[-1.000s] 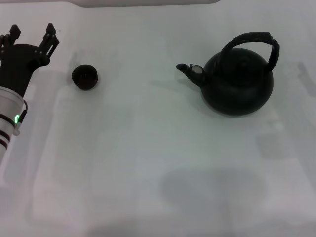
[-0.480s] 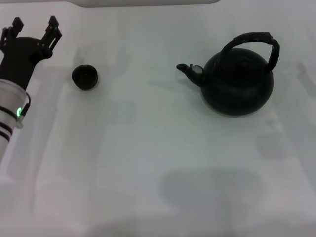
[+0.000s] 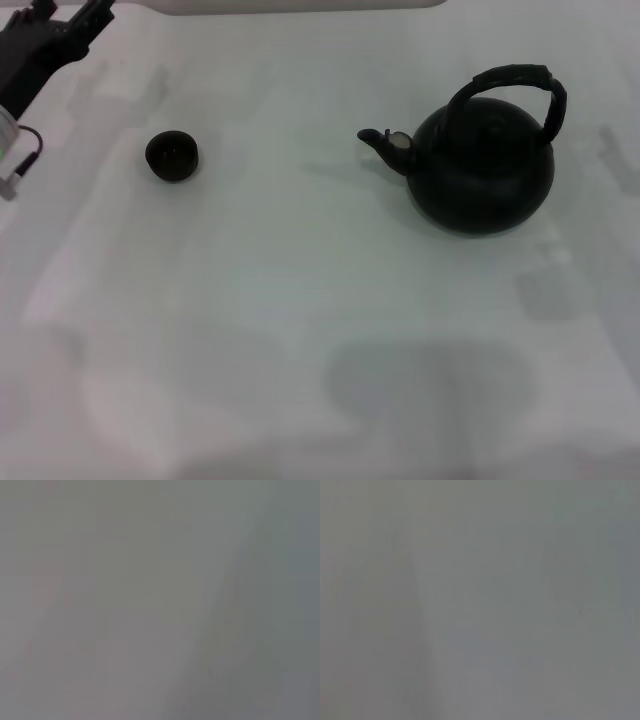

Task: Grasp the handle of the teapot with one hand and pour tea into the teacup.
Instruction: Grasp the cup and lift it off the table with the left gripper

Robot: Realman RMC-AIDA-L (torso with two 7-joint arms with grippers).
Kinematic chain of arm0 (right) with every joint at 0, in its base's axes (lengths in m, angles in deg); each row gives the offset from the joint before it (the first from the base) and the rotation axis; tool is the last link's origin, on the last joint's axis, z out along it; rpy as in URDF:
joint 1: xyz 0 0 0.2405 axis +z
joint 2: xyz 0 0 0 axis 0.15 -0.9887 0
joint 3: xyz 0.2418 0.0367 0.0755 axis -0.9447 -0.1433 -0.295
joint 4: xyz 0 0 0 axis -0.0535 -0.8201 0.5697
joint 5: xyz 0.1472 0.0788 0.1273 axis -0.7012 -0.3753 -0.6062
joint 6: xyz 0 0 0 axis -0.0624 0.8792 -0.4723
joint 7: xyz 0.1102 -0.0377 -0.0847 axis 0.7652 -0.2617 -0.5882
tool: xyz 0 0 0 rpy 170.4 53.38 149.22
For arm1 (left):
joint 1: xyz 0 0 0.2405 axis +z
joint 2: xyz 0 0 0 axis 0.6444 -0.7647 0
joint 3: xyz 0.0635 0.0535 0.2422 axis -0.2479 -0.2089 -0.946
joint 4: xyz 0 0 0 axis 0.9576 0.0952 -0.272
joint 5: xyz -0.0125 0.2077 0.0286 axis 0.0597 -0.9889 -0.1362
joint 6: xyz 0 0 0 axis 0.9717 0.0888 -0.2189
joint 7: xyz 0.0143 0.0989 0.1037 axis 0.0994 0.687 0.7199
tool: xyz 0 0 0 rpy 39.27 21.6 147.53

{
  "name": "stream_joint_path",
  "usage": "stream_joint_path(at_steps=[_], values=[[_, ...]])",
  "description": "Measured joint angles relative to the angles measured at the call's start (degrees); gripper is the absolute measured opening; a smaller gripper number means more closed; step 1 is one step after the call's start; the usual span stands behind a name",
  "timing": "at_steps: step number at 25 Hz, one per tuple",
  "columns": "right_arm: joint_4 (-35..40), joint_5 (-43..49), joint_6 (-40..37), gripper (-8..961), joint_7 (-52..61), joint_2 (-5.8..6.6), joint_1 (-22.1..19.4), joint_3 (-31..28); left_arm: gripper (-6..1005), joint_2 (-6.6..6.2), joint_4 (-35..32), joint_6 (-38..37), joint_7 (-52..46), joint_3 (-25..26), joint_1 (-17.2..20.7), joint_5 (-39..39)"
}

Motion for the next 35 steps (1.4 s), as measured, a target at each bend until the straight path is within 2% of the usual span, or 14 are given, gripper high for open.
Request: stream_joint_path(at_steps=[2,3,7,8,9,10,13,14,15,16,20,25,35], values=[[0.05,-0.01,0.00,861,0.11,0.00,0.04,0.01,878,-0.01,7.19,-0.09,-9.57,-0.89,-3.41,-8.53],[0.05,-0.03,0.00,861,0.13,0.00,0.07,0.00,878,-0.01,7.19,-0.09,-9.57,-0.89,-3.41,-8.53],[0.06,-0.06,0.12,861,0.46,0.00,0.26,0.01,877,-0.03,14.28,-0.84,-17.56,-1.62,-8.02,-20.34],[0.05,-0.07,0.25,861,0.50,0.00,0.31,0.01,877,-0.03,14.28,-0.84,-17.56,-1.62,-8.02,-20.34],[0.06,-0.08,0.42,861,0.51,0.00,0.34,0.01,877,0.01,17.35,-0.92,-21.35,-1.64,-11.04,-27.98],[0.07,-0.09,0.60,861,0.52,0.00,0.35,0.01,877,0.05,17.85,-0.92,-21.92,-1.64,-11.56,-29.09],[0.12,-0.11,0.80,861,0.53,0.00,0.35,0.00,877,0.63,21.10,-0.93,-25.33,-1.66,-15.22,-37.97],[0.13,-0.12,0.87,861,0.53,0.01,0.35,0.00,877,1.13,23.27,-0.91,-28.02,-1.67,-17.80,-44.19],[0.13,-0.13,0.91,861,0.54,0.02,0.35,-0.01,877,1.28,24.00,-0.90,-29.28,-1.67,-18.79,-46.63],[0.13,-0.13,0.91,861,0.54,0.02,0.35,-0.01,878,1.28,24.00,-0.90,-29.28,-1.67,-18.79,-46.63],[0.03,-0.13,0.99,861,0.55,0.08,0.32,-0.22,878,1.36,25.35,-0.46,-34.66,-1.70,-22.10,-55.67],[0.07,-0.19,1.98,861,0.56,0.09,0.44,-0.34,878,1.35,25.43,0.16,-38.18,-1.72,-23.96,-60.97],[0.21,-0.22,2.58,861,0.46,0.09,0.53,-0.40,882,1.82,22.89,1.89,-42.40,-1.74,-25.11,-68.80]])
